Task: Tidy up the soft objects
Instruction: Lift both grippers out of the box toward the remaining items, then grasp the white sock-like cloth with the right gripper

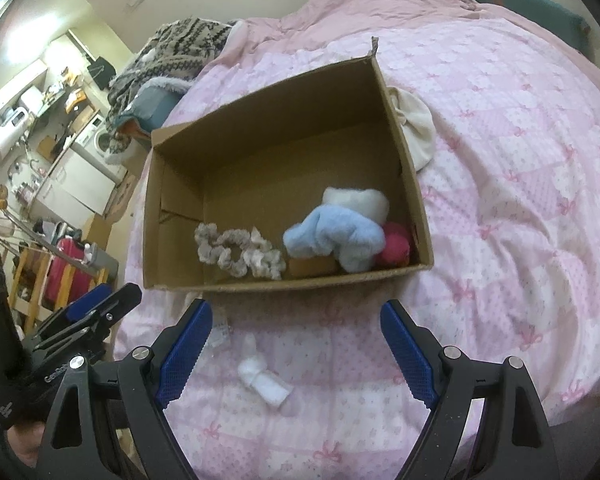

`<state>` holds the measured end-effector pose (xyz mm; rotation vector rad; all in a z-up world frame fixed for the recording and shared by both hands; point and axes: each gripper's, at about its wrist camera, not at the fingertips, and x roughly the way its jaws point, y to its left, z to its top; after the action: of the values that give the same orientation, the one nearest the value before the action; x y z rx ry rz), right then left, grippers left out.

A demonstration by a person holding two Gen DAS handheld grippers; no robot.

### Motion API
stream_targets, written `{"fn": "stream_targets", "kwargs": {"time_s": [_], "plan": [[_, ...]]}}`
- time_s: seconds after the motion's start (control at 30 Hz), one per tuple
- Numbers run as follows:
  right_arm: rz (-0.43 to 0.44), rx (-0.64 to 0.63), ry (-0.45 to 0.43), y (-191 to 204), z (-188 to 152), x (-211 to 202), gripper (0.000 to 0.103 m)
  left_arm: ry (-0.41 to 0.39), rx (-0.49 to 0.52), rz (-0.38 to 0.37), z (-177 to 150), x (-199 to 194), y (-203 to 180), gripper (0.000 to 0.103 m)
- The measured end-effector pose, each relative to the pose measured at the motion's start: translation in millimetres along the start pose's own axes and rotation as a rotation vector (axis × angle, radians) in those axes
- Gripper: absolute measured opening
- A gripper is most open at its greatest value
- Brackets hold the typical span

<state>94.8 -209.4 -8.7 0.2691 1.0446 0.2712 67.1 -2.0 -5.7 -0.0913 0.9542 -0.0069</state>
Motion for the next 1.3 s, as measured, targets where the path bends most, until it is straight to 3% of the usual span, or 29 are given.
{"fn": "stream_targets", "kwargs": {"time_s": [0.53, 0.8, 0.97, 1.1, 1.23, 1.3], "plan": [[0.011, 0.022, 0.112, 1, -23, 23, 0.091, 0.060, -0.021, 0.021, -19, 6, 9, 0.069], [0.057, 0.122, 0.182, -14, -26, 41, 0.091, 0.081, -0.139, 0.103, -19, 11, 45, 0.069], [0.085, 0.159, 0.273, -17, -30, 65, 0.091, 0.119, -0.232, 0.104, -20, 18, 65, 0.069], [0.078, 0.056, 0.364, 7, -39, 88, 0.091, 0.133, -0.231, 0.117, -21, 21, 65, 0.069], [0.049, -0.098, 0.391, 40, -46, 103, 0.091, 0.148, -0.240, 0.119, -21, 25, 67, 0.069], [0.015, -0.151, 0.410, 49, -53, 112, 0.085, 0.154, -0.245, 0.121, -21, 27, 69, 0.069]]}}
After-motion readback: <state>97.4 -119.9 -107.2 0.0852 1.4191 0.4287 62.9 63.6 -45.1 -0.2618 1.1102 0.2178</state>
